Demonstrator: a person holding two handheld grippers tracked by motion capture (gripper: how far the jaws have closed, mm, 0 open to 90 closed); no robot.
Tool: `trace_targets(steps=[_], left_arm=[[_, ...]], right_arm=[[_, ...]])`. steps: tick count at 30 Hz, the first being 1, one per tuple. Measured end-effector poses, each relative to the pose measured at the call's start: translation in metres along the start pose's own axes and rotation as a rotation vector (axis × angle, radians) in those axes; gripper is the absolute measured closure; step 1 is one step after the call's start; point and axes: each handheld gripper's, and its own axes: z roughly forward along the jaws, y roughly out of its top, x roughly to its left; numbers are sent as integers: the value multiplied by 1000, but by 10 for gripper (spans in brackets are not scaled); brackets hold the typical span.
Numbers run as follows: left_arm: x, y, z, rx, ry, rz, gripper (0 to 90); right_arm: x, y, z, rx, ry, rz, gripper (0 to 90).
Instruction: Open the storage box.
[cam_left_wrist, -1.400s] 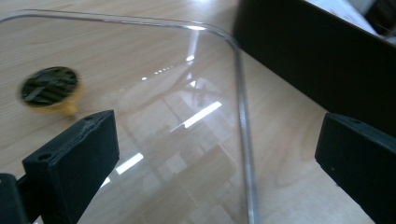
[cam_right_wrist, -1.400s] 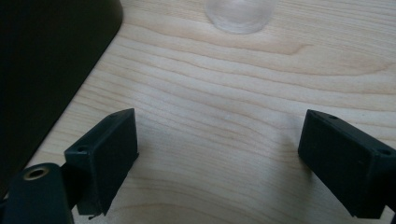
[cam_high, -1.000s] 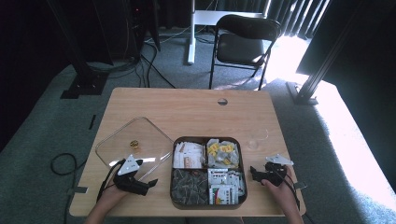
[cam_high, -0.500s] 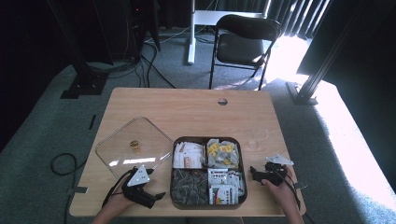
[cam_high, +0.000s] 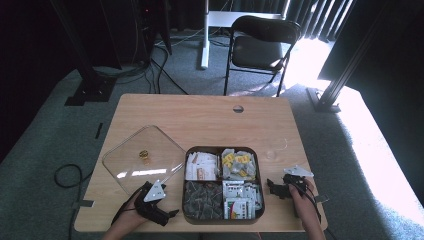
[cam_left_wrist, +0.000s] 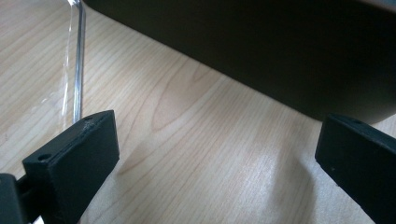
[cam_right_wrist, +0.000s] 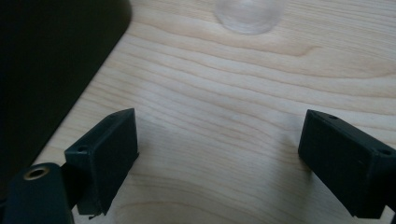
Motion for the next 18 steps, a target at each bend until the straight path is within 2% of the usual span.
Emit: trace_targets(steps=[4,6,9,18], left_arm=[[-3,1,1,18,-16,39,0],[-4,1,3,42,-21,45,0],[-2,1,3,46,-23,29,0],[-2,2,4,50,-18,22,0]], right_arm=[[0,0,0,-2,16,-9,113],[-1,0,0,-4,21,-6,113],[0,0,0,-1,15,-9,113],[1,0,-1,0,23,-25,114]])
